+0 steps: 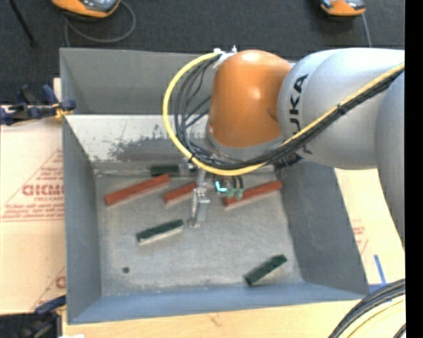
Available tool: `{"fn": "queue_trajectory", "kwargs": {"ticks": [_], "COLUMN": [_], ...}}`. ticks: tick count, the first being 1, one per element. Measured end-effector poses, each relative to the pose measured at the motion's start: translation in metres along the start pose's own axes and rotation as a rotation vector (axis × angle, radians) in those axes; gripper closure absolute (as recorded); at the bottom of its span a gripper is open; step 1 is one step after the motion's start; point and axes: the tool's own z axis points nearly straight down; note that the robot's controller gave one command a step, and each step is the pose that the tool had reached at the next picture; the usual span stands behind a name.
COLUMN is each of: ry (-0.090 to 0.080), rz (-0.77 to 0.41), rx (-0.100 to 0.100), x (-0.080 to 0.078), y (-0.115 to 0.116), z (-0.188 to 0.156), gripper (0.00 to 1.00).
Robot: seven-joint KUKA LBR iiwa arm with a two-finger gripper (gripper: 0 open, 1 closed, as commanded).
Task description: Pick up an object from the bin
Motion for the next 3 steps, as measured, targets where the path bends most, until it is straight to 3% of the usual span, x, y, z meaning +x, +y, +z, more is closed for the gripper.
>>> {"fn": "queue_trajectory", "kwargs": {"ticks": [1,2,3], "ry": [-0.015,-0.009,-0.017], "rz": [-0.158,-0.155,-0.202], "rx": [0.001,0.000,0.003], "x": [0.004,0.005,-0.012], "y": [-0.010,-0.009,-0.015], "z": [0.126,0.125,-0.022], "gripper": [0.00,1.00,1.00]}}
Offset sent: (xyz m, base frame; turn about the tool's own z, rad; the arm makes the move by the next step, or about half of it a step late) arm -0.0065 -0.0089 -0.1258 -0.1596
